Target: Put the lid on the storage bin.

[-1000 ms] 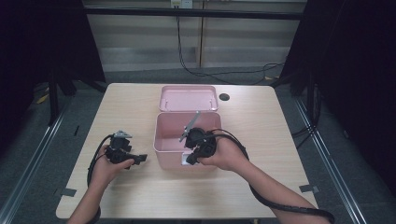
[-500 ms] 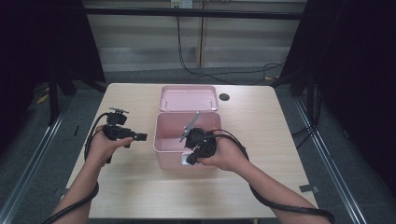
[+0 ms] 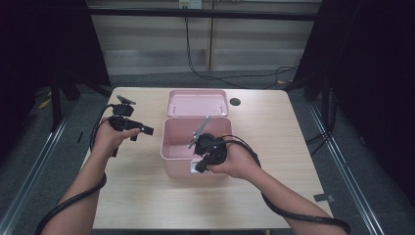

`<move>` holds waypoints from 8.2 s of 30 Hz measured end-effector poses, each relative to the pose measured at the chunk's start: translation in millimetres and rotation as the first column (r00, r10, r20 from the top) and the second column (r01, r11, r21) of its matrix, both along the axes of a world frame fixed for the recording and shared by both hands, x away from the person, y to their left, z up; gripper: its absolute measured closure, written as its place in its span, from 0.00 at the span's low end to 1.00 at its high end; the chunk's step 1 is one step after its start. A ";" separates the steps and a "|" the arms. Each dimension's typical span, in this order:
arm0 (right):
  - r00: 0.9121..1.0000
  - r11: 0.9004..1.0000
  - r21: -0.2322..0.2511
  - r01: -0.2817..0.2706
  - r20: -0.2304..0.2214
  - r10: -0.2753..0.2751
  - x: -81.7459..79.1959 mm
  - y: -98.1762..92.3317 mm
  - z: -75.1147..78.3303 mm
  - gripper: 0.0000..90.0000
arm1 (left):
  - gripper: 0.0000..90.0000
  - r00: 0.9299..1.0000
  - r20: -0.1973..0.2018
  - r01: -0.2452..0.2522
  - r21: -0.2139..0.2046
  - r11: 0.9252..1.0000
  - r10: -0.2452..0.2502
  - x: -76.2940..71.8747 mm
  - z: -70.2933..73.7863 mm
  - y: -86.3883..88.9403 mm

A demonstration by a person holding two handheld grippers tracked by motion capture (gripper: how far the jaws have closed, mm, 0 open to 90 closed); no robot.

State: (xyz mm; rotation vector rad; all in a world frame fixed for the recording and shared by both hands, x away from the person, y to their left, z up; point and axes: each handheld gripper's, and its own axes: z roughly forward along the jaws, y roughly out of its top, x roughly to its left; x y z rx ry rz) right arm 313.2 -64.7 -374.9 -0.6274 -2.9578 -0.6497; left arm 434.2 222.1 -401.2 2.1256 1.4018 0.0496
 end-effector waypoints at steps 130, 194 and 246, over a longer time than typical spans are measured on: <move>1.000 1.000 0.010 -0.005 -0.020 0.005 4.5 0.1 -0.2 0.99 | 0.93 0.980 -0.047 -0.186 0.131 0.974 0.193 128.6 16.7 -106.9; 0.999 0.999 -0.008 0.043 -0.018 -0.043 7.8 6.1 0.4 1.00 | 0.97 0.988 0.045 -0.153 0.094 0.984 0.149 89.6 105.2 -85.9; 0.997 0.998 -0.010 0.069 -0.022 -0.070 9.1 7.8 0.8 1.00 | 0.98 0.996 0.038 -0.086 0.131 0.988 0.081 61.3 128.5 -82.4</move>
